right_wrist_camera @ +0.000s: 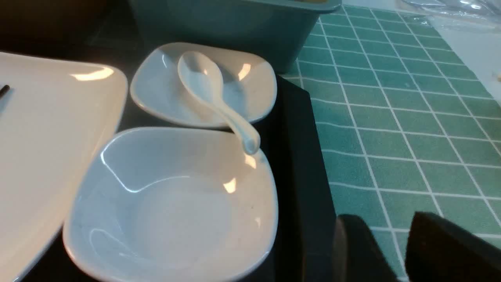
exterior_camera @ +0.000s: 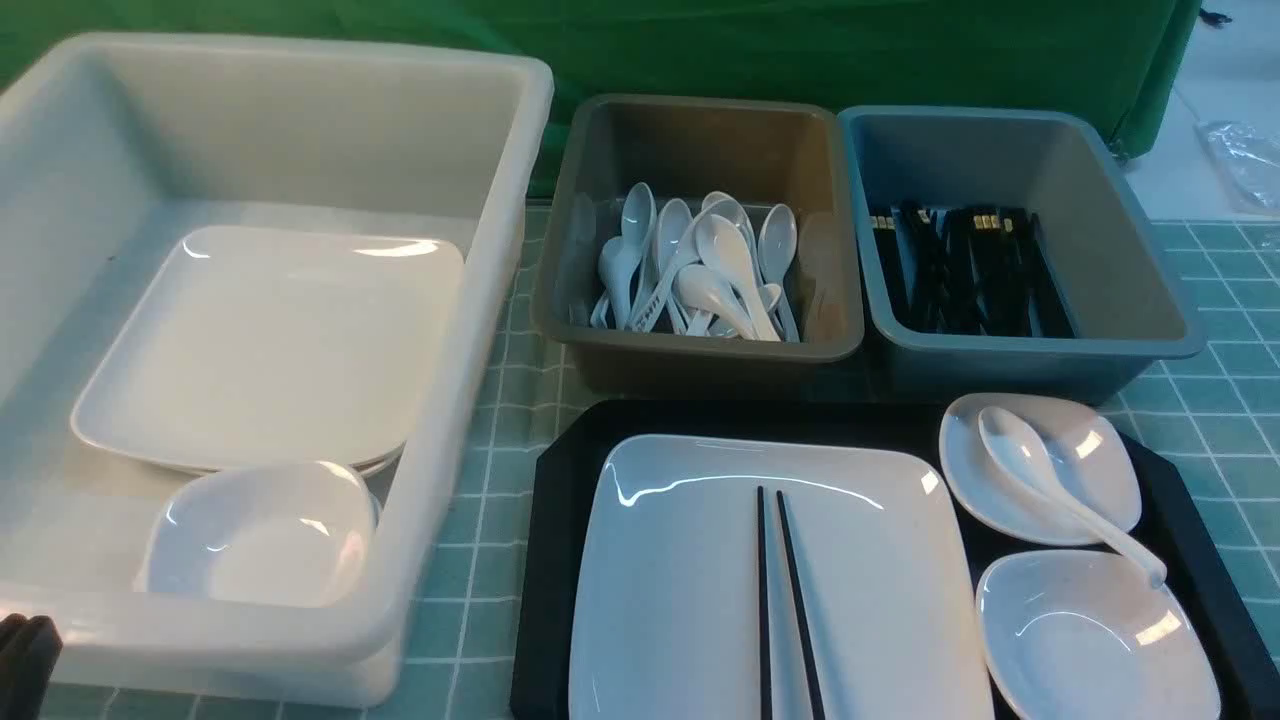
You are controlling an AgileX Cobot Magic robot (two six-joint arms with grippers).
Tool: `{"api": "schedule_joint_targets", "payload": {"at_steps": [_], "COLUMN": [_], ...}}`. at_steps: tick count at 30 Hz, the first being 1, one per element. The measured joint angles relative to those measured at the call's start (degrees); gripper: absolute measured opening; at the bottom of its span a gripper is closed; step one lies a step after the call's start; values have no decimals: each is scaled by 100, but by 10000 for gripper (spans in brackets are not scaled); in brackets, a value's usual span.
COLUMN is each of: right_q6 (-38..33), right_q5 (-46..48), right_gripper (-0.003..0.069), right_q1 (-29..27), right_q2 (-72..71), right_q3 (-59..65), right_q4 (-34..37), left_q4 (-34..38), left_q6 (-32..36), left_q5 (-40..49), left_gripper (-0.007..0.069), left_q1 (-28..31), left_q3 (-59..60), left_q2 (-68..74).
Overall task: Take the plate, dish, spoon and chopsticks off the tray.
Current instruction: Use the right arm to grab a soup spoon from the plate
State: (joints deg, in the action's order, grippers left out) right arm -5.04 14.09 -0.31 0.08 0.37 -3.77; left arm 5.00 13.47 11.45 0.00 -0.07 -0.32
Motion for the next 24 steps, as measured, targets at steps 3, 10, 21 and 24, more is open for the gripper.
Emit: {"api": "schedule_joint_targets", "payload": {"at_steps": [3, 10, 21, 24], "right_q6": [0, 0, 0, 0], "right_q5": [0, -7, -13, -13], "right_gripper": [242, 242, 242, 242], "right_q1": [0, 0, 0, 0], "right_q2": [0, 0, 0, 0], "right_q3": [0, 0, 0, 0], "right_q4": [0, 0, 0, 0], "left_q4": [0, -3, 2527, 2593], "left_q6": [0, 2, -1092, -1146], "left_q5": [0, -6, -2079, -2681], "left_gripper": [17, 17, 17, 17], "left_q1": [0, 0, 0, 0], "left_q3": [0, 0, 45, 45], "left_q2": [0, 0, 0, 0]}}
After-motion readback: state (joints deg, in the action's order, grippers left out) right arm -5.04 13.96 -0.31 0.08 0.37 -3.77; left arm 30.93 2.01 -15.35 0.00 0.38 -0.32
